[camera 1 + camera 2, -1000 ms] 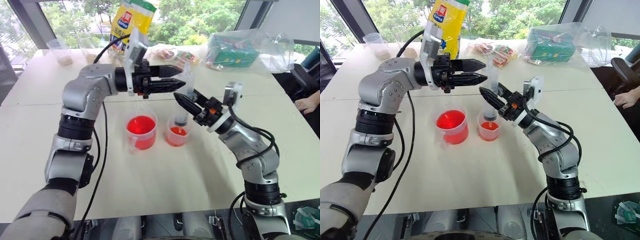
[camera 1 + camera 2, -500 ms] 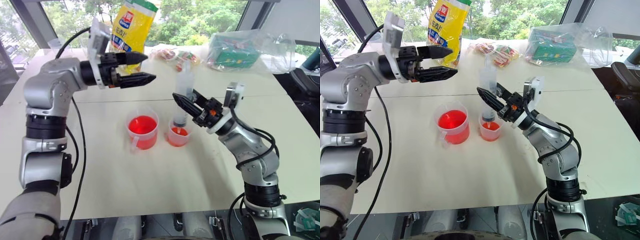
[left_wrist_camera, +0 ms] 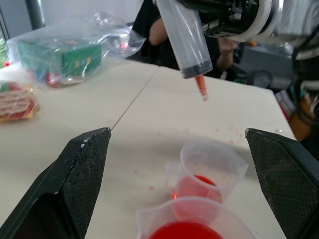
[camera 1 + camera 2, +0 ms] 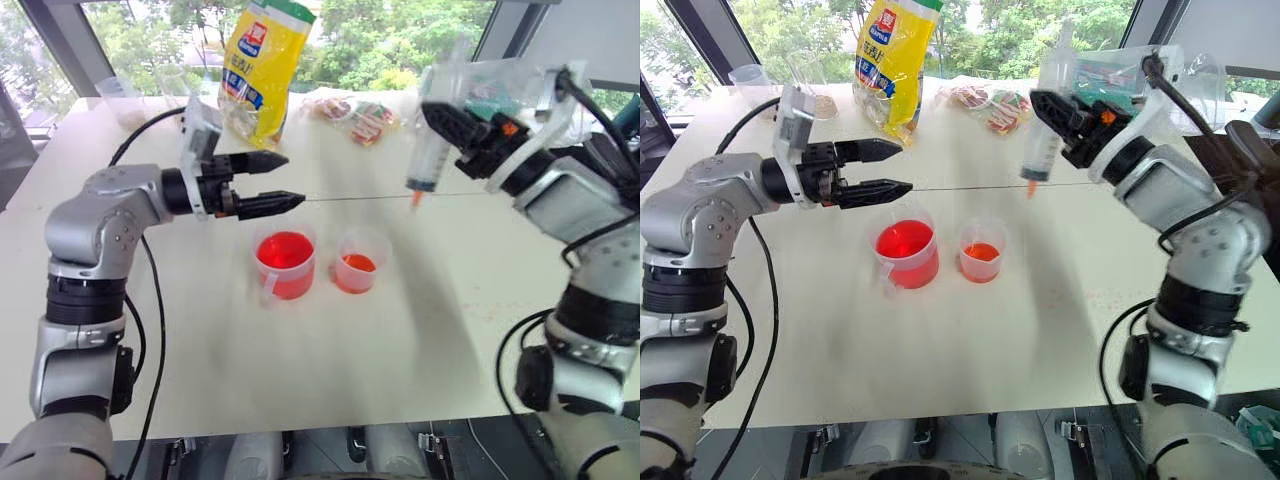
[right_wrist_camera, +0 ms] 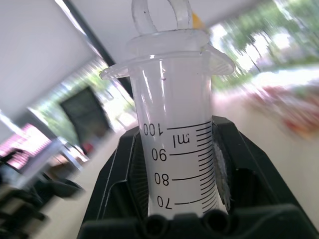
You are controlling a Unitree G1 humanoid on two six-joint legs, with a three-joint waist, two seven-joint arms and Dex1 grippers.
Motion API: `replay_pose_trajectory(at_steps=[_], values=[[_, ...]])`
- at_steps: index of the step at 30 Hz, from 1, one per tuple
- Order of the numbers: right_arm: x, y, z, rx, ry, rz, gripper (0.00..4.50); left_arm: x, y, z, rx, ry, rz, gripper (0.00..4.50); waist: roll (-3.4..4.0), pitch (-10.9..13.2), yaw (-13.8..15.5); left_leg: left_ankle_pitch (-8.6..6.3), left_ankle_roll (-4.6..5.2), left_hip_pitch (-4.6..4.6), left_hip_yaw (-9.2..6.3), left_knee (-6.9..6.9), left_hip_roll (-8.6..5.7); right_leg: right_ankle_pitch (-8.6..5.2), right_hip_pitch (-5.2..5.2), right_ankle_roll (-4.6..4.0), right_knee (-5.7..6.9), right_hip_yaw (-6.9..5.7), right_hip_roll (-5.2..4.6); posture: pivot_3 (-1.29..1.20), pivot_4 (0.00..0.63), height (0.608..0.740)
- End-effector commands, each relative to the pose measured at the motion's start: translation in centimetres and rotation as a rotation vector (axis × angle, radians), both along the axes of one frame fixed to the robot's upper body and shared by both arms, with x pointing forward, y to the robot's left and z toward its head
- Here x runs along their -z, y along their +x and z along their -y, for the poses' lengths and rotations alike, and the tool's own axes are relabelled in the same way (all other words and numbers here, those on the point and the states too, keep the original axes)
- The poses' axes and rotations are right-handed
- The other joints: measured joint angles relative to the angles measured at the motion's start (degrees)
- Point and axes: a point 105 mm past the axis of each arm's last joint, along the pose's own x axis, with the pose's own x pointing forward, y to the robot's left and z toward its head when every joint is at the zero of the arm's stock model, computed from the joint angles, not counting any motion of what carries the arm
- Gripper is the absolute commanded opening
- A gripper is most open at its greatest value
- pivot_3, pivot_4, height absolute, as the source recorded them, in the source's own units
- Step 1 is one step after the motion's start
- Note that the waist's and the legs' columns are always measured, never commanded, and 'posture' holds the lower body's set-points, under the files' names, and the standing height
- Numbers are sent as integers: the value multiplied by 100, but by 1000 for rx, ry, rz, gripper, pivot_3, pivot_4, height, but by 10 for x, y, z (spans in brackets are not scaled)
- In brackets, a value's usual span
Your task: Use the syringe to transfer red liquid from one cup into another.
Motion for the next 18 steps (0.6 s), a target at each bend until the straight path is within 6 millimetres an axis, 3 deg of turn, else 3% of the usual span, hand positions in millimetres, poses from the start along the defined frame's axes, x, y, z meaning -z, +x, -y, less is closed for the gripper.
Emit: replay_pose_trajectory(at_steps=[1,9,15,18], values=[[47,0,25,73,-172,-259,1348,-5,-10,-3,-12,1,47,4449,-1,-1,-3,-1,2,-2,3,-1,-1,0,-1,0,-2,1,0,0,150,740],[112,1,42,101,-287,-515,1348,11,-20,-4,-31,40,36,4449,0,0,-21,-2,5,1,8,-1,3,0,-7,1,0,9,11,0,150,740],[142,4,53,125,-346,-591,1348,15,-27,-2,-36,50,34,4449,-3,-2,-4,-3,5,-2,9,0,0,0,-6,2,-5,9,9,0,150,740],[144,6,54,115,-359,-582,2830,17,-31,-3,-40,72,35,4500,-4,-3,-4,-3,5,-1,7,0,0,0,0,3,-10,8,10,0,150,740]])
